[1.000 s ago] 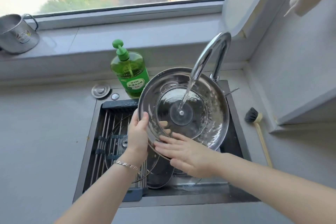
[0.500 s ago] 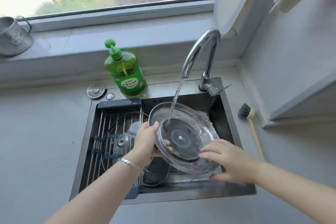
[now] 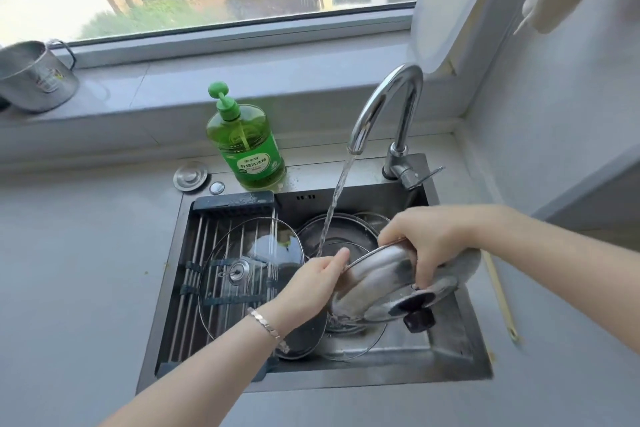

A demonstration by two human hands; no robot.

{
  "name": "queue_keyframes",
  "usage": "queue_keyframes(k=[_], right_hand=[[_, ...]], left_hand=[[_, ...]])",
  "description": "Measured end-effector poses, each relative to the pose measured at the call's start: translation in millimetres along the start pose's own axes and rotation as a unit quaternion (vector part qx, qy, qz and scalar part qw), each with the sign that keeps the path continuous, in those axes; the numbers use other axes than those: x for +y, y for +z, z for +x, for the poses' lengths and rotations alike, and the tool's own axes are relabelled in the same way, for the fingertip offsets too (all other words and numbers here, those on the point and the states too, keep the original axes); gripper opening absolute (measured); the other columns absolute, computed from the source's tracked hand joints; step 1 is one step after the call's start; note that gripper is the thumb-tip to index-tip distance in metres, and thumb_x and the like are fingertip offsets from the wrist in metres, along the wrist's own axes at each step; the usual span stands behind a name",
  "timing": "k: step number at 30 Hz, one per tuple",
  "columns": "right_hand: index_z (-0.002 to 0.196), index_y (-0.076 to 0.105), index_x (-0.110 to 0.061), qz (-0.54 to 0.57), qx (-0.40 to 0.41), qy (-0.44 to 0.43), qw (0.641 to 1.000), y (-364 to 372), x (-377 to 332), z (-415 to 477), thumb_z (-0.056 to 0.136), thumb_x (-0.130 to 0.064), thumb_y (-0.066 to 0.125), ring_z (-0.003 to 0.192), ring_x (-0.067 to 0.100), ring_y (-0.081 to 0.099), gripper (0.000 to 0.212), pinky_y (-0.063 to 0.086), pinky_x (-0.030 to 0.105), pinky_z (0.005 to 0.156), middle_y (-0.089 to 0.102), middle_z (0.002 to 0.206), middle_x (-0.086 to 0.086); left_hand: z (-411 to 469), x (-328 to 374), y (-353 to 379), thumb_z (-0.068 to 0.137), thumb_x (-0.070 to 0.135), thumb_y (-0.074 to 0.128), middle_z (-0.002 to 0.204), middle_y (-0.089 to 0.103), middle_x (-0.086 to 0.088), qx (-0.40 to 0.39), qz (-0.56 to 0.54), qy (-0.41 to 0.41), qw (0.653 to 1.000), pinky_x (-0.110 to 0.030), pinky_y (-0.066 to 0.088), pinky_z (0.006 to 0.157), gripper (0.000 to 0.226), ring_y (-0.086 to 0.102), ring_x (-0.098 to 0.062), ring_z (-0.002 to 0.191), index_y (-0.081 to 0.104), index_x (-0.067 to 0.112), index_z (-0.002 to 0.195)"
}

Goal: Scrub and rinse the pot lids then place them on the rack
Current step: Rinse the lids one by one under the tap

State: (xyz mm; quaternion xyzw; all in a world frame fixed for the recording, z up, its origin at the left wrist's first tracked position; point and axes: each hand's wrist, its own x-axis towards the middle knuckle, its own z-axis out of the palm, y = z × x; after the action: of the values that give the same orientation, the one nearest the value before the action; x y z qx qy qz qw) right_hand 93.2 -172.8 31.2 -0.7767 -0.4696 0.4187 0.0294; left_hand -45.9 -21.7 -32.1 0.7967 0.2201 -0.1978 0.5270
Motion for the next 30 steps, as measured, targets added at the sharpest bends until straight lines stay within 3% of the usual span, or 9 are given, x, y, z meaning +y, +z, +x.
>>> queue_keyframes(k=[3, 8, 12, 15, 17, 19, 22, 26, 30], right_hand=[[0.068, 0.058, -0.026, 0.01, -0.043, 0.009, 0.999, -28.2, -10.0, 17.4, 0.053, -0.019, 0.085, 0.064, 0.011, 0.054, 0.032, 0.045, 0.032, 0.062, 0.059, 0.066, -0.01], [0.092, 0.06, -0.036, 0.1, 0.115, -0.014, 0.988, -40.9, -10.1, 39.0, 0.062, -0.018, 0.08, 0.08, 0.002, 0.053, 0.04, 0.043, 0.018, 0.069, 0.057, 0.086, -0.019], [0.134, 0.047, -0.027, 0.289, 0.239, 0.0, 0.927, -12.1, -6.4, 65.9, 0.088, -0.019, 0.06, 0.113, 0.004, 0.049, 0.048, 0.037, 0.014, 0.092, 0.051, 0.134, -0.009], [0.148, 0.023, -0.017, 0.323, 0.317, 0.017, 0.891, 11.8, -26.8, 86.5, 0.1, -0.025, 0.036, 0.142, 0.01, 0.015, 0.05, 0.01, 0.021, 0.112, 0.019, 0.155, -0.002], [0.149, 0.012, -0.016, 0.285, 0.374, 0.014, 0.882, 29.4, -52.3, 95.0, 0.101, -0.03, 0.028, 0.142, 0.004, -0.007, 0.052, -0.005, 0.021, 0.113, 0.002, 0.157, -0.004], [0.148, 0.019, -0.02, 0.249, 0.436, -0.009, 0.865, 46.3, -75.1, 97.5, 0.097, -0.041, 0.019, 0.138, -0.002, -0.013, 0.056, -0.012, 0.02, 0.113, -0.001, 0.153, -0.012], [0.142, 0.036, -0.03, 0.23, 0.468, -0.012, 0.853, 44.1, -70.5, 101.2, 0.09, -0.048, 0.019, 0.143, 0.004, -0.003, 0.057, -0.007, 0.027, 0.115, 0.01, 0.153, -0.015], [0.139, 0.04, -0.021, 0.407, 0.409, 0.109, 0.81, 2.9, -35.9, 119.9, 0.098, -0.034, 0.032, 0.141, 0.017, 0.019, 0.044, 0.013, 0.034, 0.114, 0.03, 0.151, 0.0], [0.138, 0.04, -0.008, 0.334, 0.401, 0.082, 0.849, 17.6, -60.8, 116.0, 0.101, -0.023, 0.027, 0.141, 0.018, 0.019, 0.042, 0.013, 0.032, 0.113, 0.031, 0.15, 0.003]], left_hand=[[-2.8, -5.4, -1.0, 0.073, 0.07, 0.048, 0.07, 0.047, -0.008, 0.008, -0.09, 0.083, 0.992, -0.032, 0.033, 0.063, 0.078, 0.043, -0.017, 0.066, 0.054, -0.008, 0.075], [-1.9, 4.9, -12.2, 0.082, 0.057, 0.058, 0.058, 0.039, -0.012, 0.123, -0.152, 0.114, 0.974, -0.024, 0.028, 0.047, 0.07, 0.035, -0.019, 0.051, 0.051, -0.012, 0.066], [9.4, 15.5, -20.1, 0.085, 0.053, 0.048, 0.068, 0.061, -0.018, 0.187, -0.261, 0.019, 0.947, -0.033, 0.05, 0.063, 0.059, 0.057, -0.023, 0.061, 0.061, -0.004, 0.075], [16.8, 24.3, -21.2, 0.074, 0.067, 0.041, 0.08, 0.058, -0.012, 0.233, -0.301, -0.019, 0.925, -0.035, 0.045, 0.07, 0.062, 0.054, -0.026, 0.072, 0.058, 0.008, 0.082], [24.2, 29.9, -22.9, 0.089, 0.058, 0.038, 0.073, 0.065, -0.009, 0.236, -0.33, -0.031, 0.913, -0.028, 0.05, 0.069, 0.059, 0.062, -0.021, 0.069, 0.06, 0.006, 0.074], [27.3, 38.9, -24.9, 0.097, 0.049, 0.034, 0.069, 0.069, 0.0, 0.229, -0.361, -0.039, 0.903, -0.022, 0.054, 0.061, 0.051, 0.065, -0.012, 0.066, 0.066, 0.013, 0.08], [25.4, 41.6, -25.4, 0.098, 0.046, 0.032, 0.07, 0.068, 0.002, 0.241, -0.352, -0.022, 0.904, -0.019, 0.053, 0.058, 0.047, 0.065, -0.009, 0.065, 0.065, 0.016, 0.082], [26.1, 40.8, -17.2, 0.098, 0.045, 0.035, 0.076, 0.053, -0.013, 0.272, -0.316, -0.019, 0.909, -0.029, 0.041, 0.064, 0.046, 0.051, -0.022, 0.071, 0.054, 0.007, 0.079], [29.9, 46.5, -16.2, 0.099, 0.039, 0.039, 0.079, 0.058, -0.008, 0.253, -0.382, -0.073, 0.886, -0.027, 0.044, 0.062, 0.04, 0.055, -0.02, 0.068, 0.06, 0.007, 0.087]])
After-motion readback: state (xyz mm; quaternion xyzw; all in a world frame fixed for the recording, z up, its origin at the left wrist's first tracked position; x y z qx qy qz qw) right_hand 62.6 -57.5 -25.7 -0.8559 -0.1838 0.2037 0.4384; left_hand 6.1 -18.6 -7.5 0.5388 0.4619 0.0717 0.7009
